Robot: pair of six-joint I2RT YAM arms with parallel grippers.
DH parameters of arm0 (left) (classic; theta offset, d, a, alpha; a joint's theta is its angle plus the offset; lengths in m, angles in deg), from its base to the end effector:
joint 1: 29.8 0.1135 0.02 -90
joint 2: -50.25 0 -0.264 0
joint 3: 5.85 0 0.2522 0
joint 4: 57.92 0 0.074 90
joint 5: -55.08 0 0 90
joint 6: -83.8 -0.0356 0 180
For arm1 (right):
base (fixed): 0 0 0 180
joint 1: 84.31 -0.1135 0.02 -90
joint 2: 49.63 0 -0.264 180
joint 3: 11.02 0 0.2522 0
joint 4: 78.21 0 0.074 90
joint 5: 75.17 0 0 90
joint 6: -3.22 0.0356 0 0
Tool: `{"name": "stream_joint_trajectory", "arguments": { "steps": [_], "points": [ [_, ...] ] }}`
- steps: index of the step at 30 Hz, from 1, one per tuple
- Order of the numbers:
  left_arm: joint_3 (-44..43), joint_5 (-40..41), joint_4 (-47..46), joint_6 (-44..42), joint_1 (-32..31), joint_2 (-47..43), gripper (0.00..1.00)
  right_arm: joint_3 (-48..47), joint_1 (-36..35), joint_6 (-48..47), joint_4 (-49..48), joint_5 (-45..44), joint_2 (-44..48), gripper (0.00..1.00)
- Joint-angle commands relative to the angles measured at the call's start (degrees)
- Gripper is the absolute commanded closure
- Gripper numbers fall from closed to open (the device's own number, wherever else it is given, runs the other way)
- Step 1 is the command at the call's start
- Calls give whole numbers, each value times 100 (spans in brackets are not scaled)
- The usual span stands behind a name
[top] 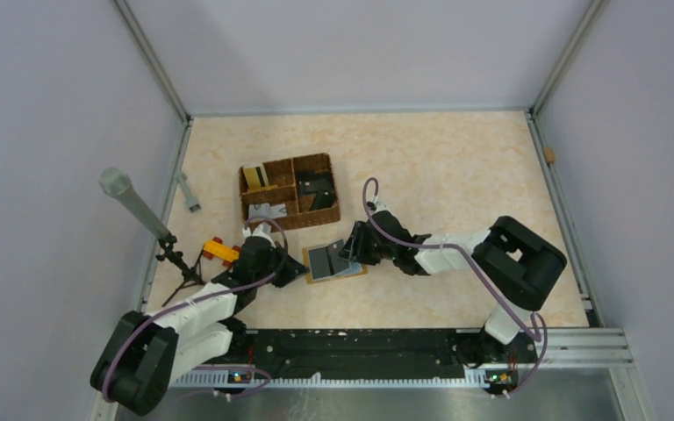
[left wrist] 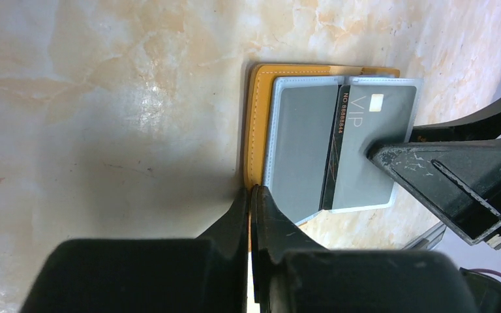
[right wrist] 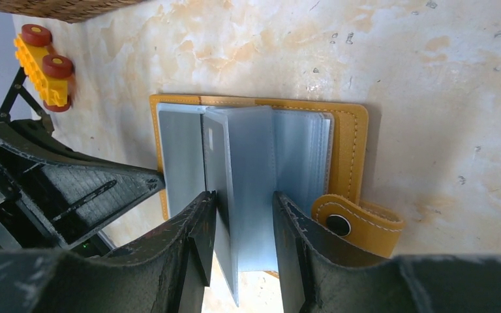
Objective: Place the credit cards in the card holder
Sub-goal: Turn over the card slot in the card holder.
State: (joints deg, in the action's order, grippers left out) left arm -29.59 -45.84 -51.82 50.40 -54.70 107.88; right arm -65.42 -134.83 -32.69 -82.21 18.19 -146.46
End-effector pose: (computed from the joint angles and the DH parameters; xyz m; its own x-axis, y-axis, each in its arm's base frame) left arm 0.1527 -0.0783 0.1258 -0.7759 -0.5436 -0.3201 -0.1866 0.6825 -0.7066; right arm 0.2040 0.2509 0.1374 -0.8795 0.2040 -0.4300 -0.1490 0.7401 0.6558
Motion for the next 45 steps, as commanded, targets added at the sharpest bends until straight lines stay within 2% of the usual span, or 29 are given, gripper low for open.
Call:
{"name": "stream_joint_trajectory", "arguments": {
  "steps": [1, 7, 10, 19, 31, 45],
  "points": [
    [40, -197, -272, 80, -65, -53, 100, 289, -94, 38, 237, 42, -91, 60],
    [-105, -61, 62, -77, -65, -260, 100, 361, -93, 16, 22, 73, 48, 61],
    [-182, 3, 246, -170, -65, -332, 100, 270, -118, -73, 92, 17, 149, 69],
    [-374, -70, 353, -288, -67, -139, 100, -616, -629, -656, 1100, -734, 223, 76],
    [-425, -95, 322, -298, -66, -134, 100, -2312, -1319, -1112, 3185, -2310, -660, 82],
    [-589, 82, 646, -395, -64, -153, 100, -2646, -1350, -1287, 3921, -3028, -680, 82]
  ]
}}
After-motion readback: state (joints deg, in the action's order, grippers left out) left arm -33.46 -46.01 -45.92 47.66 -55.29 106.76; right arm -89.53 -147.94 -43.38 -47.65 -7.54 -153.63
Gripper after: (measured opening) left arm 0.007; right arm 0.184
